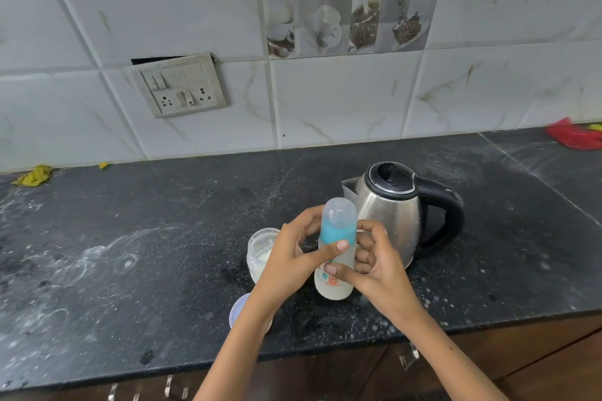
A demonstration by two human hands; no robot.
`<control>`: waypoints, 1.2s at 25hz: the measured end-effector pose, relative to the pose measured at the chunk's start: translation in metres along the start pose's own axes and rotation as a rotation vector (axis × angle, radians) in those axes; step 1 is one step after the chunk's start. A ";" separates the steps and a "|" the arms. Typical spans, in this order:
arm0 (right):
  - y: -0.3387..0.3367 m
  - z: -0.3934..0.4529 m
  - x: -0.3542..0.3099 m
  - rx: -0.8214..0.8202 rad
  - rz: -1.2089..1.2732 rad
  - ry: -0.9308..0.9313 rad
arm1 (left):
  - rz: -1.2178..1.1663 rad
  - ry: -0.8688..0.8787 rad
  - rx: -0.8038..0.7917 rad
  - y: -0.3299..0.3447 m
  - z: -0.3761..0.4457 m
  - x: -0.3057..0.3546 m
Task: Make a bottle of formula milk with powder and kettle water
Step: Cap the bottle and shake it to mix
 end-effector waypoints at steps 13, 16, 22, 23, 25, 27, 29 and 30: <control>0.004 -0.020 0.066 -0.024 -0.178 0.048 | 0.408 -0.030 0.125 -0.043 -0.046 -0.041; -0.006 -0.021 0.061 0.028 -0.004 0.044 | 0.439 -0.013 0.166 -0.041 -0.052 -0.044; -0.027 -0.030 0.028 0.020 0.314 0.182 | 0.488 -0.006 0.164 -0.042 -0.062 -0.059; -0.037 -0.025 0.017 0.062 0.344 0.165 | 0.508 -0.007 0.163 -0.042 -0.065 -0.062; -0.054 -0.018 0.001 0.167 0.413 0.147 | 0.534 -0.007 0.197 -0.043 -0.068 -0.071; -0.044 -0.021 -0.005 0.116 0.411 0.190 | 0.534 -0.001 0.175 -0.037 -0.071 -0.080; -0.038 -0.025 -0.008 0.074 0.400 0.210 | 0.523 0.012 0.084 -0.024 -0.074 -0.087; -0.045 -0.023 -0.011 0.116 0.426 0.196 | 0.536 0.021 0.059 -0.019 -0.075 -0.090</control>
Point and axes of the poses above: each hand's wrist, its own z-axis towards the middle knuckle, its own y-axis out of the palm, x = y × z, the point moved 9 cm from there along z, towards the middle knuckle, and after that the axes turned 10 degrees about x, right-handed, at the moved point
